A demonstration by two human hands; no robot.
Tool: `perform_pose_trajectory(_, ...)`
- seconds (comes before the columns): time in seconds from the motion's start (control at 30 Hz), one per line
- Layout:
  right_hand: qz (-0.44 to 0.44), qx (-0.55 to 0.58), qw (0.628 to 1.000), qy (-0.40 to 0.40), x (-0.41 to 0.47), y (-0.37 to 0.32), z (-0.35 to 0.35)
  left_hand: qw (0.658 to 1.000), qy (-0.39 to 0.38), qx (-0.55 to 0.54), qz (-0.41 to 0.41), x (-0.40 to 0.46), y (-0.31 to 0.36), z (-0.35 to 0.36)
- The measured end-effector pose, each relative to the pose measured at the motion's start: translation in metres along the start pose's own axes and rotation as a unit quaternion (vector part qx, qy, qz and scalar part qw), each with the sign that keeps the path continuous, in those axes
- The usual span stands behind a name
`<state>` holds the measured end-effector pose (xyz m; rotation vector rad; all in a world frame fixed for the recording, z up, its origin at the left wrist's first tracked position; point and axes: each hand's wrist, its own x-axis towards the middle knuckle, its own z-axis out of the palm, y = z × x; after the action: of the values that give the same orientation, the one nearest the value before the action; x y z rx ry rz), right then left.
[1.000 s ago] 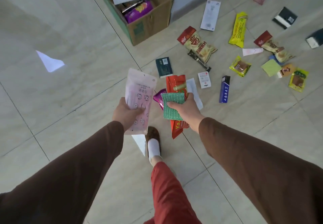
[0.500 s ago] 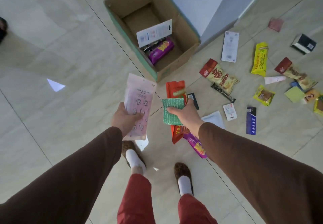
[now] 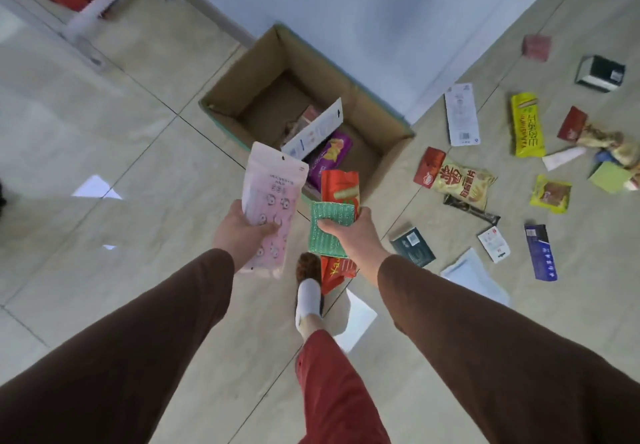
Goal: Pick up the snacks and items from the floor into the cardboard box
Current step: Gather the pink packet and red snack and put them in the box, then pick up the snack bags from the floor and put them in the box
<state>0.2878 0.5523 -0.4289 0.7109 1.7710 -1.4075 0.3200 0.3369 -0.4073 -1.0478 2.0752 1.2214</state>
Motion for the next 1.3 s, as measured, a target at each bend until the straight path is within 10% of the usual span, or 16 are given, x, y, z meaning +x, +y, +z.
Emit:
perform_pose_trajectory(0.57,0.031,0.265,0.960,0.087,0.145,-0.164,0.083,0.970,-0.032,0.202,0.128,0.215,0.167,-0.095)
perform_pose_trajectory(0.9,0.068,0.158,0.964,0.202,0.129,-0.147,0.124,0.934,-0.138,0.274,0.184,0.227,0.164,-0.114)
perform_pose_trajectory(1.3,0.042,-0.034,0.955,0.293,0.019,-0.095,0.070,0.768,-0.204,0.483,0.368,0.154,0.187,-0.076)
